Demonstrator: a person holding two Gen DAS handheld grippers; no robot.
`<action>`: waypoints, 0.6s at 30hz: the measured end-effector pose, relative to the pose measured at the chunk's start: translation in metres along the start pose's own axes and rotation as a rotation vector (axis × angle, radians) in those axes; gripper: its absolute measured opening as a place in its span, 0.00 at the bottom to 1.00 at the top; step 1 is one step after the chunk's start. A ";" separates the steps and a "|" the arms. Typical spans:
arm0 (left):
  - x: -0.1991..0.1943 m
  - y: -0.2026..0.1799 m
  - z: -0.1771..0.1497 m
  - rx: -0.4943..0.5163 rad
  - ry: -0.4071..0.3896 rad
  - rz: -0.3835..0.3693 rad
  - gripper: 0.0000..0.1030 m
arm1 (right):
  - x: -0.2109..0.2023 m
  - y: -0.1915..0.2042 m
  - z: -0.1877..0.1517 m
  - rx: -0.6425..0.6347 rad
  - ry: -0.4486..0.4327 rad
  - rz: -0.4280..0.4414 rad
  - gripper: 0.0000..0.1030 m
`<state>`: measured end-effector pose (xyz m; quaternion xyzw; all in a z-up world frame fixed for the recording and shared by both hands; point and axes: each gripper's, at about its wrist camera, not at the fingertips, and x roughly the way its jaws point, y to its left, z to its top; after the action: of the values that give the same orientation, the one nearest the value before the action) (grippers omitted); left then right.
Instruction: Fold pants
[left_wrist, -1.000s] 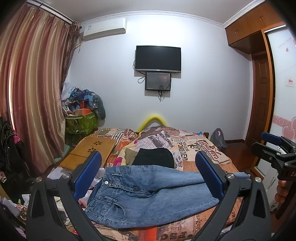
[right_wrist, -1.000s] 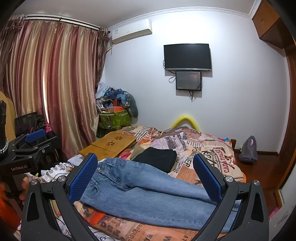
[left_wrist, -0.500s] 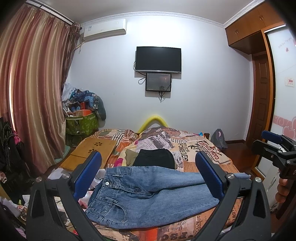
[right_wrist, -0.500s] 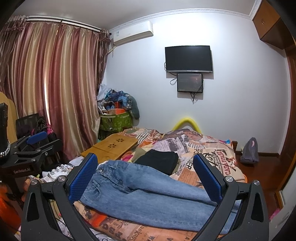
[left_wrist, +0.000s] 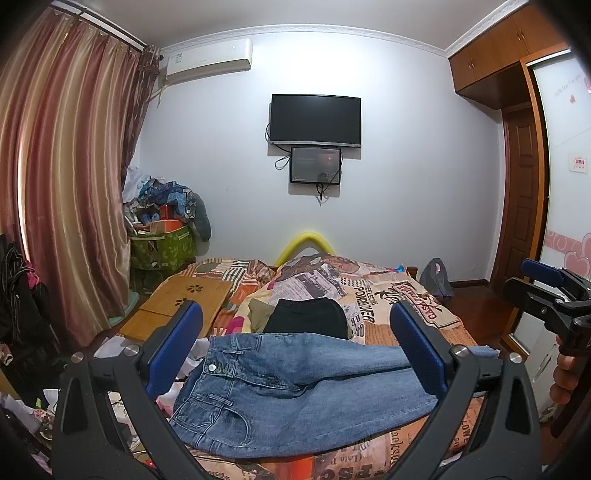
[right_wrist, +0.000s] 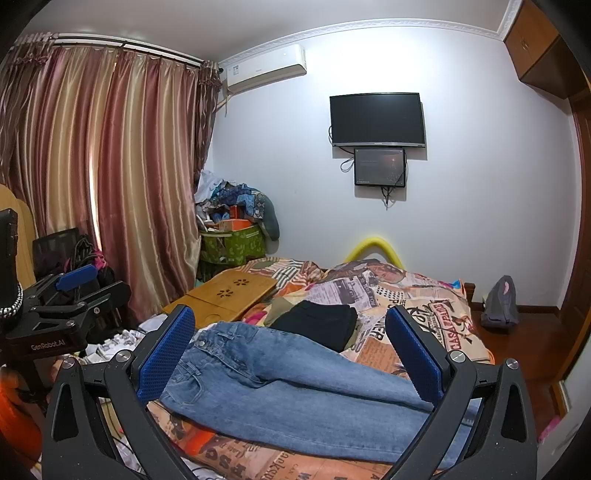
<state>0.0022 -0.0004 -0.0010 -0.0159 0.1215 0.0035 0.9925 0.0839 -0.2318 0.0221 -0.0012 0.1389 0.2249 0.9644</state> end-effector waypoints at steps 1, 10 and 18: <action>0.000 0.000 0.000 0.001 0.000 0.000 1.00 | 0.000 0.000 0.000 0.001 0.000 0.000 1.00; 0.000 0.000 0.000 0.001 0.000 -0.002 1.00 | -0.001 -0.004 0.000 0.011 -0.001 0.000 1.00; 0.001 -0.002 0.002 0.003 -0.001 0.000 1.00 | -0.001 -0.006 0.001 0.014 -0.002 -0.002 1.00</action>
<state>0.0039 -0.0025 0.0003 -0.0144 0.1209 0.0036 0.9926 0.0861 -0.2373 0.0231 0.0056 0.1395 0.2231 0.9648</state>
